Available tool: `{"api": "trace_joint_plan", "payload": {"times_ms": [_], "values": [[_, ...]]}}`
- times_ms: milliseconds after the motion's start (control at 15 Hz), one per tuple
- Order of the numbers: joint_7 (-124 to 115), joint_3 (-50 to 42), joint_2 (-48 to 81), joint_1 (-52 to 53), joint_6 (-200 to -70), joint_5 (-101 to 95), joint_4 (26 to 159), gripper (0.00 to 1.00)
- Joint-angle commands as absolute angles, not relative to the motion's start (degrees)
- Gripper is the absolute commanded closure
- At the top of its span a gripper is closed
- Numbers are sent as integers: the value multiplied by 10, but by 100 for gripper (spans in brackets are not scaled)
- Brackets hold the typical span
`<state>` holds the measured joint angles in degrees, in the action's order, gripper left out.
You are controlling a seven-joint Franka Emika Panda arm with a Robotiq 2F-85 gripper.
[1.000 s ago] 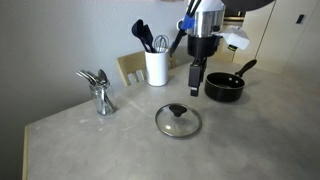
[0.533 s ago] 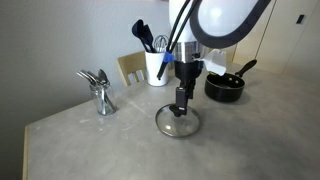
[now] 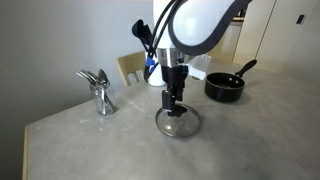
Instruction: Pick up the lid and put it on the pot
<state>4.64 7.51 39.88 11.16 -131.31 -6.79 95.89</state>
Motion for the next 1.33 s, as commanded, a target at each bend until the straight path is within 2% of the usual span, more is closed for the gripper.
{"api": "trace_joint_plan", "payload": {"times_ms": [0,200,333,400,533,733,800,933,1000,1067,1267], "values": [[40,71,405,119,-1272,-67,939,0],[35,66,396,120,-1269,-72,945,0],[35,66,396,118,-1270,-72,946,14],[36,65,398,118,-1271,-72,947,28],[39,66,402,117,-1273,-69,945,36],[40,68,407,118,-1272,-69,941,41],[41,68,408,118,-1271,-69,940,37],[42,69,412,119,-1268,-69,937,39],[41,69,414,120,-1267,-69,935,47],[40,69,418,122,-1265,-69,933,65],[40,68,424,127,-1263,-73,928,85]]}}
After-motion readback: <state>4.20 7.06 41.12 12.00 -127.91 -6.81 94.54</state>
